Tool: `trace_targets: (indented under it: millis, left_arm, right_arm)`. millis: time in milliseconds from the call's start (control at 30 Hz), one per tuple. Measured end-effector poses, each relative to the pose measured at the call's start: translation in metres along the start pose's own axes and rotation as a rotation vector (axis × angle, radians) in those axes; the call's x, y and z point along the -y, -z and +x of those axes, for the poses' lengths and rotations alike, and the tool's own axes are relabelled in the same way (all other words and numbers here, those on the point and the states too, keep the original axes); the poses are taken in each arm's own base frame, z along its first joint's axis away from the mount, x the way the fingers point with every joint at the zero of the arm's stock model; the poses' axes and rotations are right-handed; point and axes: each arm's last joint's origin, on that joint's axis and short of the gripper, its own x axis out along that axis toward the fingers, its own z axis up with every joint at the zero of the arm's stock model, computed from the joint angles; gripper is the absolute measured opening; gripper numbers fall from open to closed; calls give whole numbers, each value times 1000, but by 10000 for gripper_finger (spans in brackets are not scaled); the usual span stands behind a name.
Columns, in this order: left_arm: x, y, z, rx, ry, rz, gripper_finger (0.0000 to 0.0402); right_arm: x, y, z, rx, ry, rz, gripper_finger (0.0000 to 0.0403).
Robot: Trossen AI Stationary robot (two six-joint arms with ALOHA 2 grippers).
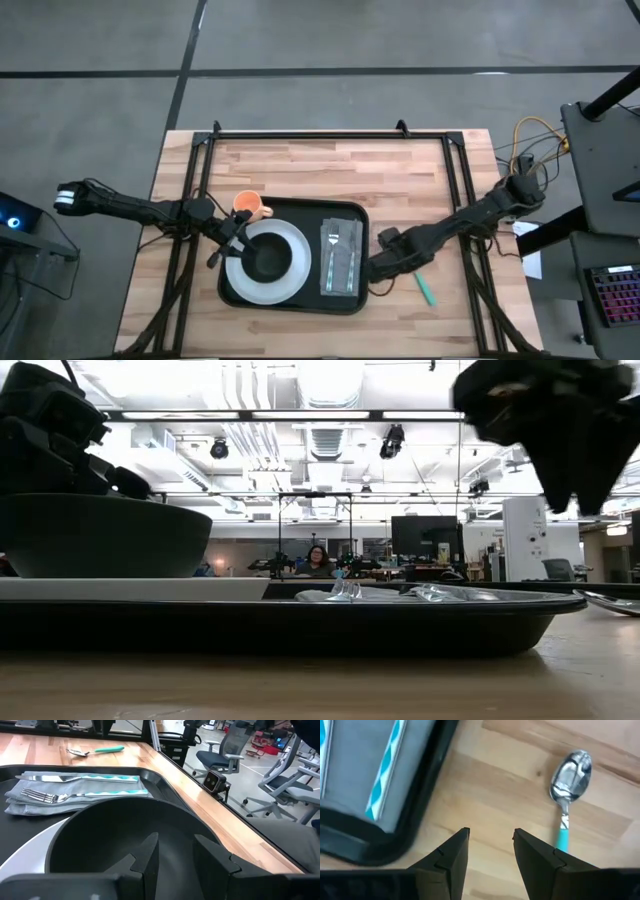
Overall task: Set up tray
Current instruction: Put the spoon to the right of the fork on the napkin on the serving tray
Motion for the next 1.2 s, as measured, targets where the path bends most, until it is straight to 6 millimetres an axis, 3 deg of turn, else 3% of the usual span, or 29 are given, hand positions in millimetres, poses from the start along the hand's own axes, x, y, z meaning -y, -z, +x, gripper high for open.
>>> trace_targets:
  millis: [300,733,1033,1200]
  left_arm:
    - [0,0,0,1,0,0,99]
    - [0,0,0,0,0,0,99]
    - [0,0,0,0,0,0,99]
    - [0,0,0,0,0,0,99]
  right_arm:
    - [35,14,8,-26,1,-67,148]
    - [74,10,33,-68,36,-121,148]
    - [86,9,49,-85,65,-177,136]
    - [82,12,49,-92,20,-193,132]
